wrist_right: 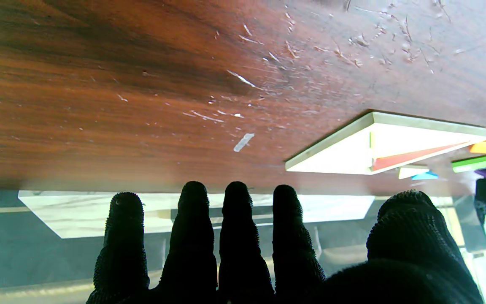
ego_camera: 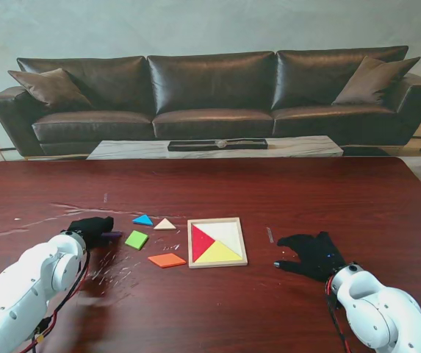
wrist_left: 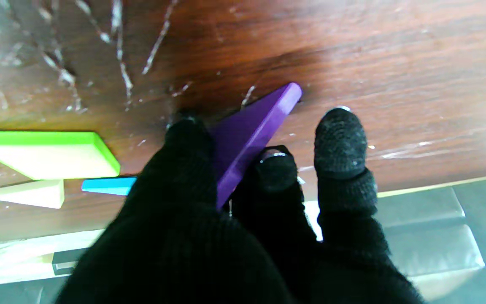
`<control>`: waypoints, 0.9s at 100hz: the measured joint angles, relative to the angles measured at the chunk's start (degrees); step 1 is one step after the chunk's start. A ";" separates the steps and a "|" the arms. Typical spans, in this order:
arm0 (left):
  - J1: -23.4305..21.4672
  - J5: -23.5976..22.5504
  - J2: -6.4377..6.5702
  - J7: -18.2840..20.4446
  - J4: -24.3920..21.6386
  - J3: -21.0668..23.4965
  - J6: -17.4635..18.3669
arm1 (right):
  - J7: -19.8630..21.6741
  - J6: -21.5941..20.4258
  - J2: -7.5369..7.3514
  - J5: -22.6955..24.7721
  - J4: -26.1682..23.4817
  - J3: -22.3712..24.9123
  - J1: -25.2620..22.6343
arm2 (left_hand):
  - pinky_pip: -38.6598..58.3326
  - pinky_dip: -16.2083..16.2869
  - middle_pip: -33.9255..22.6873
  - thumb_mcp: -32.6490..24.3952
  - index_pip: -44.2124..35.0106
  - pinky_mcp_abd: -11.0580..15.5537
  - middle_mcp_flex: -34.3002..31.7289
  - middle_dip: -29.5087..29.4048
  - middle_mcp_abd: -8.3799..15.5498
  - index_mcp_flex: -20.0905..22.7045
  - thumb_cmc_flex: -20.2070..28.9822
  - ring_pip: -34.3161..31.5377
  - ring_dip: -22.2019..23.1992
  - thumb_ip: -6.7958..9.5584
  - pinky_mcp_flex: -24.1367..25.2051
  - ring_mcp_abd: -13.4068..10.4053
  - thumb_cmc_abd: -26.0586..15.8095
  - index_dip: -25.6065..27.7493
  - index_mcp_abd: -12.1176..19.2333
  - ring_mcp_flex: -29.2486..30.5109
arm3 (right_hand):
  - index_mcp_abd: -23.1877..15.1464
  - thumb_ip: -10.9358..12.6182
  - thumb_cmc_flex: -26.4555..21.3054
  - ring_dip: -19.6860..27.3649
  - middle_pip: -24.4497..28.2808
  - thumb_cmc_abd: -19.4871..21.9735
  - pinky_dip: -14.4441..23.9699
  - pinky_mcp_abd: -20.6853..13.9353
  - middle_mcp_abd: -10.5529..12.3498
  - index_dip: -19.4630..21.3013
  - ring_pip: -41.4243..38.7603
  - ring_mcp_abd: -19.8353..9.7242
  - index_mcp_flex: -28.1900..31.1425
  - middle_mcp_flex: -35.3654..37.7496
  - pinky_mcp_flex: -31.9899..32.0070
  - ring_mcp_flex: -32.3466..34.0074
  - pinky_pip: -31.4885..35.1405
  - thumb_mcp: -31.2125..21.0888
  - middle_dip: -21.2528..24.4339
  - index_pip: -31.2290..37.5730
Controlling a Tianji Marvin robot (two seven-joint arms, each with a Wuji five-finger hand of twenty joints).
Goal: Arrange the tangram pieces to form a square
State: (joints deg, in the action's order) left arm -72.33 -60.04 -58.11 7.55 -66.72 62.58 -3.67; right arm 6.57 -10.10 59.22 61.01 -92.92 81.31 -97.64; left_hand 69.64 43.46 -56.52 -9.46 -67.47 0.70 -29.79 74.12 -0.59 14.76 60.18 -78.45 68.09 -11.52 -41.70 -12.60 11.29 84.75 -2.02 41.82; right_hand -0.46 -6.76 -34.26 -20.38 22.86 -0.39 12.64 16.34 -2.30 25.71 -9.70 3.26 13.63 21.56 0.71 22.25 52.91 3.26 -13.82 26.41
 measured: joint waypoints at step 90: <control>4.01 3.97 0.22 1.28 -8.64 -4.36 12.21 | -0.12 0.02 -0.01 -0.36 -0.13 -0.53 0.23 | -2.36 0.00 0.27 1.89 -0.31 -1.15 0.01 0.00 1.25 0.08 5.44 0.96 3.45 2.93 1.34 0.41 4.53 1.58 1.41 -0.12 | 0.00 0.00 0.00 0.00 -0.01 0.04 0.00 0.08 0.01 -0.01 0.00 0.01 0.00 0.00 0.01 0.00 0.00 0.00 0.00 0.00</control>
State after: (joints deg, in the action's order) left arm -68.32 -56.07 -57.89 8.83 -75.37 58.22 8.54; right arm 6.44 -10.08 59.21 60.65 -93.05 80.78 -97.41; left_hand 67.28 43.46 -56.25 -7.57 -67.77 -0.45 -29.77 74.12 0.65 14.84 65.62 -77.48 71.54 -8.59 -40.36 -12.19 15.82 86.33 -0.61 41.71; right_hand -0.46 -6.76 -34.26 -20.38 22.85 -0.34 12.64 16.42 -2.29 25.69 -9.70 3.27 13.63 21.56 0.72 22.25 52.90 3.26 -13.82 26.41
